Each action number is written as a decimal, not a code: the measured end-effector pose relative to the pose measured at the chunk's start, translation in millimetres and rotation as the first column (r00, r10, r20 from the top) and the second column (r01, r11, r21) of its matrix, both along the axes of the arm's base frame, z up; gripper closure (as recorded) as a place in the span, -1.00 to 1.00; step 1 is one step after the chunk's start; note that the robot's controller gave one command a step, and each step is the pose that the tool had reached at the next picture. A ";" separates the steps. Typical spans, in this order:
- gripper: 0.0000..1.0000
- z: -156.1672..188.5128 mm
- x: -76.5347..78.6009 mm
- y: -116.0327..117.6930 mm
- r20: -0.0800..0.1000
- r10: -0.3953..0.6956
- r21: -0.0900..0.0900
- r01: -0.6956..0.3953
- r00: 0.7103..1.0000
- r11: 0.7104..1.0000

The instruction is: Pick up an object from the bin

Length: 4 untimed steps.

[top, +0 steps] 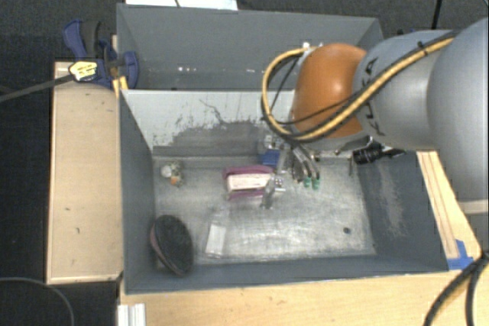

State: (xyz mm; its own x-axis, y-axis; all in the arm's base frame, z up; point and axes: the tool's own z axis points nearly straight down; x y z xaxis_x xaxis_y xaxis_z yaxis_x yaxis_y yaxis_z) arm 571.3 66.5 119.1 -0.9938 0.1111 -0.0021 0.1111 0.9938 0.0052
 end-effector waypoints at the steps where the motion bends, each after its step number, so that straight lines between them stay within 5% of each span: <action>1: 1.00 1.7 0.6 -6.0 0.002 -0.004 -0.005 0.004 1.000 1.000; 2: -1.00 1.7 0.6 -6.0 0.002 -0.002 -0.005 0.002 1.000 1.000; 3: -1.00 -45.8 20.1 10.0 0.000 0.186 -0.005 -0.186 0.983 0.983; 4: 1.00 -45.2 19.9 10.8 -0.003 0.187 -0.003 -0.187 0.982 0.982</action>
Offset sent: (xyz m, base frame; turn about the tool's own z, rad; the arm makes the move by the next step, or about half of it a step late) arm 0.0000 0.0000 0.0000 0.0000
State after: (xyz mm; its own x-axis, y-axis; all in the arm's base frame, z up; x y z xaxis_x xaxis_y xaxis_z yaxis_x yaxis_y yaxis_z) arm 591.2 77.3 73.9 -0.9970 -0.0771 0.0003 -0.0771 0.9970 0.0018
